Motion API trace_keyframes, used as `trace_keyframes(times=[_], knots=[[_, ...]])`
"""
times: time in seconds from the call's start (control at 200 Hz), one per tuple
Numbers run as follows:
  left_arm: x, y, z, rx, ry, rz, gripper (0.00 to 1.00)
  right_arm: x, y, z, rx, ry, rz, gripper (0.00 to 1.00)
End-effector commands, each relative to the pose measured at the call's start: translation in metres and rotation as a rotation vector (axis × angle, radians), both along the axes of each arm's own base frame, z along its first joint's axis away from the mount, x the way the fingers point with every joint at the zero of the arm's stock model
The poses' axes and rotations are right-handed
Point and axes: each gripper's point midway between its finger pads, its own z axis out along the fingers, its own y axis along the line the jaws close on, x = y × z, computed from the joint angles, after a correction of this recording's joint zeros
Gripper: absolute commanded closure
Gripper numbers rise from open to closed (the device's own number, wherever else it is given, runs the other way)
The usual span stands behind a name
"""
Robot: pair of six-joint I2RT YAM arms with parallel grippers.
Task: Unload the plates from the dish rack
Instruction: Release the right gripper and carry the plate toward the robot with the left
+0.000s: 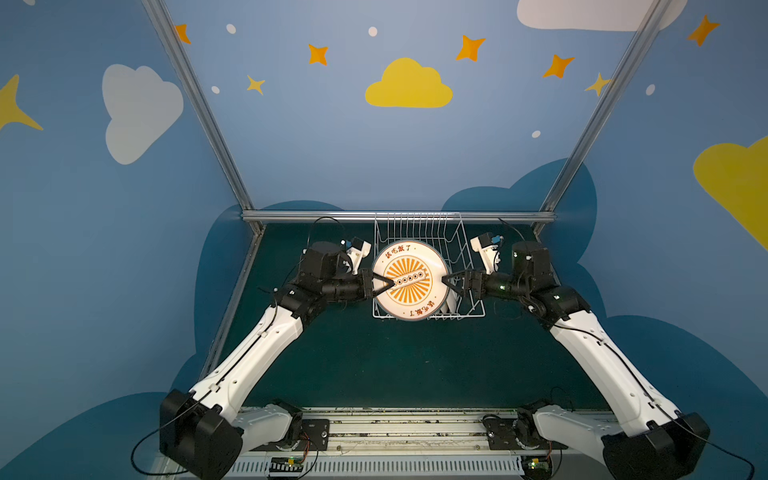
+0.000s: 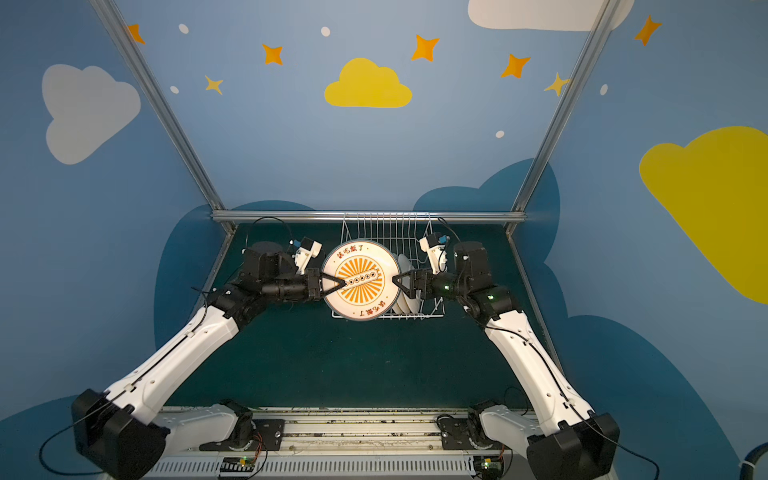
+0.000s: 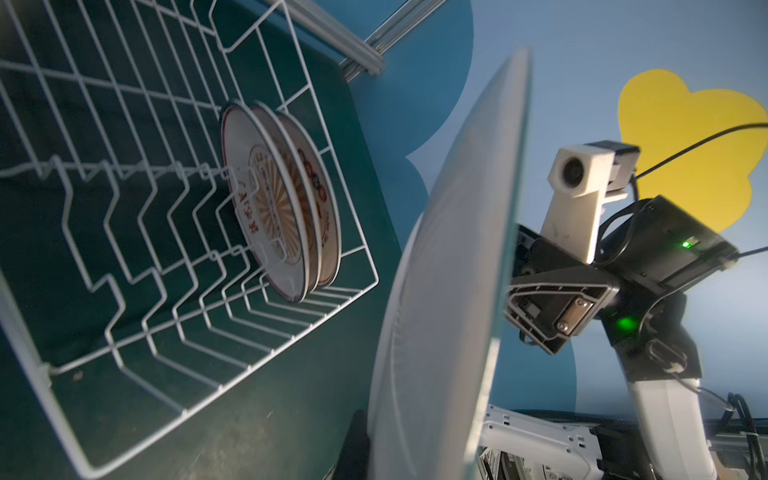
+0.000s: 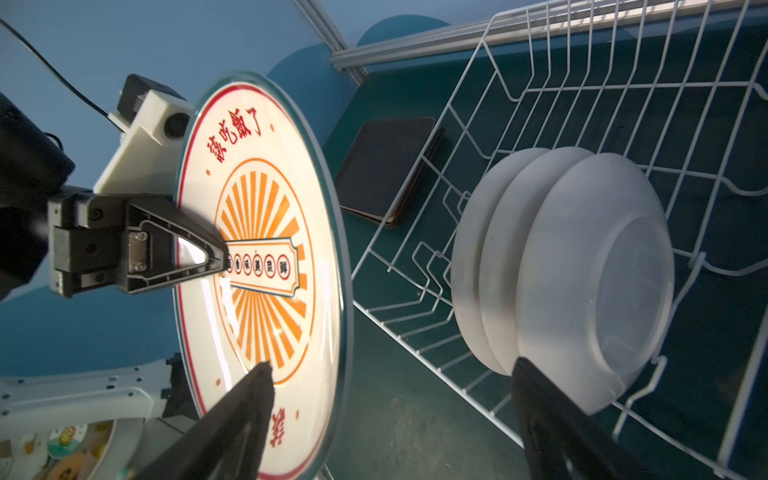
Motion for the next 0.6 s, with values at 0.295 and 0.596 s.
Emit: trace_keyframes(times=[0.295,0.596], knots=[[-0.085,0.049,-0.073,0.066,0.212,0.184,0.97,-0.022,-0.007,0.001,-0.110,-0.081,0.022,0.11],[-0.110,0.068,-0.124,0.098,0.328,0.279,0.97,-0.026,-0.007,0.001,-0.111,-0.086,0.009,0.11]])
